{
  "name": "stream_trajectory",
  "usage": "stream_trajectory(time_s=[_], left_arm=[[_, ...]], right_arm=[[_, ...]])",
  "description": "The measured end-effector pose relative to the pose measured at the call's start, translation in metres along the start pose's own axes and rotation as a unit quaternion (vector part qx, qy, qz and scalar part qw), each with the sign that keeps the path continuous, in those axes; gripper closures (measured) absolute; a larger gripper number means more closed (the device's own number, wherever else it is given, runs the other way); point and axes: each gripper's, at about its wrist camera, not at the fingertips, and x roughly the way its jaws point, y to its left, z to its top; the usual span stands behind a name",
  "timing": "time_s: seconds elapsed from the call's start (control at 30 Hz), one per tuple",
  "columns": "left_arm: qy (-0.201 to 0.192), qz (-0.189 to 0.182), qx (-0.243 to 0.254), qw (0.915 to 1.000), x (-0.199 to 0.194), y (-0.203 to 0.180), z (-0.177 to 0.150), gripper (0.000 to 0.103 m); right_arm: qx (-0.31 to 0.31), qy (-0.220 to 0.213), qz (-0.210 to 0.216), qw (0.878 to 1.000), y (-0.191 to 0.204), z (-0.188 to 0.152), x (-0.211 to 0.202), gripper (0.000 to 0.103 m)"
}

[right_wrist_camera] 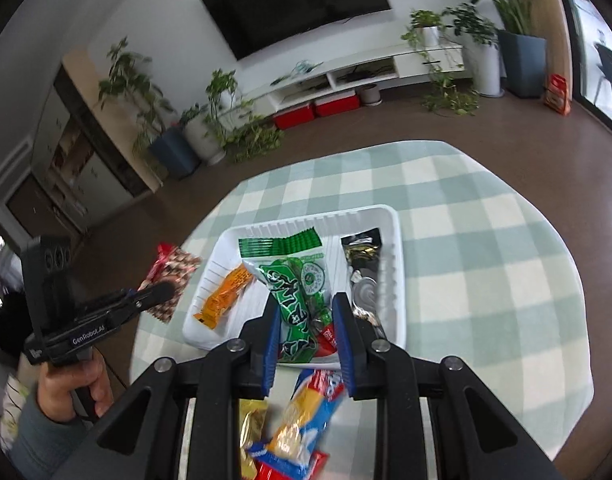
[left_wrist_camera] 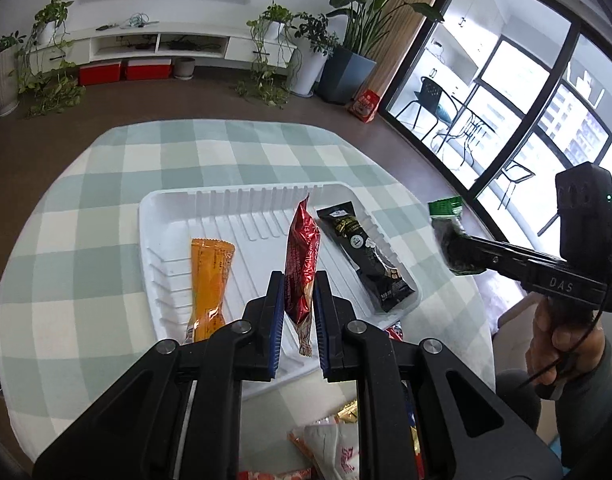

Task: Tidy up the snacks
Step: 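Carry both packets into the white tray and open both grippers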

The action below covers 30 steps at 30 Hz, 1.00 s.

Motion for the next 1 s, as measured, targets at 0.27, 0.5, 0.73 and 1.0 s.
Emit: stream_trajectory(time_s=[0.27, 0.5, 0.73, 1.0], left_arm=[[0.041, 0.016, 0.003, 0.999, 0.063, 0.011, 0.001, 0.09], [0.062, 0.038, 0.014, 0.9973, 0.091, 0.02, -0.01, 0.09], [0.077, 0.061, 0.016, 0.995, 0.102, 0.025, -0.018, 0.089], [0.065, 0.066, 0.023, 0.9955, 0.093, 0.02, -0.021, 0.056]], right_arm=[[-0.01, 0.064, -0.021, 0.998, -0.001, 0.001, 0.075, 0.076], [-0.038, 0.084, -0.053, 0.994, 0.004, -0.006, 0.107, 0.075], [-0.062, 0.09, -0.073, 0.991, 0.009, -0.012, 0.12, 0.071], [-0.079, 0.09, -0.083, 0.989, 0.013, -0.016, 0.121, 0.062]])
